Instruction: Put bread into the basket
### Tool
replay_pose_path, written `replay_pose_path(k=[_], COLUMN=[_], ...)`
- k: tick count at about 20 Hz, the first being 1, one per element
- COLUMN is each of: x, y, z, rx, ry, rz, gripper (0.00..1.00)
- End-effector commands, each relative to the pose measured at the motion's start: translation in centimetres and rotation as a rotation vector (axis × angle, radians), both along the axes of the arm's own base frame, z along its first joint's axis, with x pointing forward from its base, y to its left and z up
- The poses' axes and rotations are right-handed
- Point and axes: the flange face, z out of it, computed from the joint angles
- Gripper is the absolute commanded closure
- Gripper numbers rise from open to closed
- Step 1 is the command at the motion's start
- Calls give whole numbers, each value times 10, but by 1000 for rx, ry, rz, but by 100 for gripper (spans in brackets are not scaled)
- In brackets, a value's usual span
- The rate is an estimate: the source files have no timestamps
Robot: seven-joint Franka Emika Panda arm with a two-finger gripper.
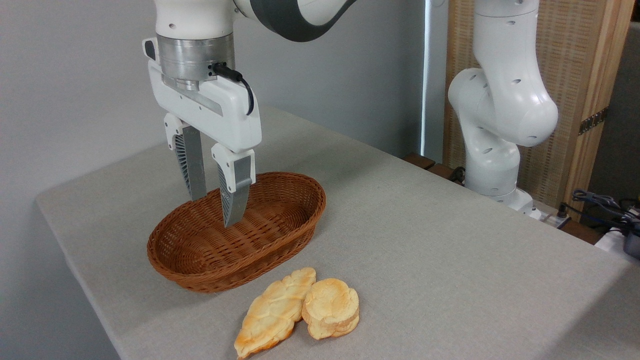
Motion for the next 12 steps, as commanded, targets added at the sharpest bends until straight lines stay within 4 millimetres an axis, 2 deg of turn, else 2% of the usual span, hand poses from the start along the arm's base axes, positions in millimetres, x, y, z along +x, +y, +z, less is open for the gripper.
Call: replay_pose_path(k=[1,3,6,8,12], x=[-9,-10,-10,-12,-15], y=[8,12,29,33,64], z=[8,-1,-21,-45,-70], rx=[-15,-14,2,10,16], ry=[16,35,55,65,81], rz=[-2,4,22,-26,-24], gripper=[0,0,0,0,0])
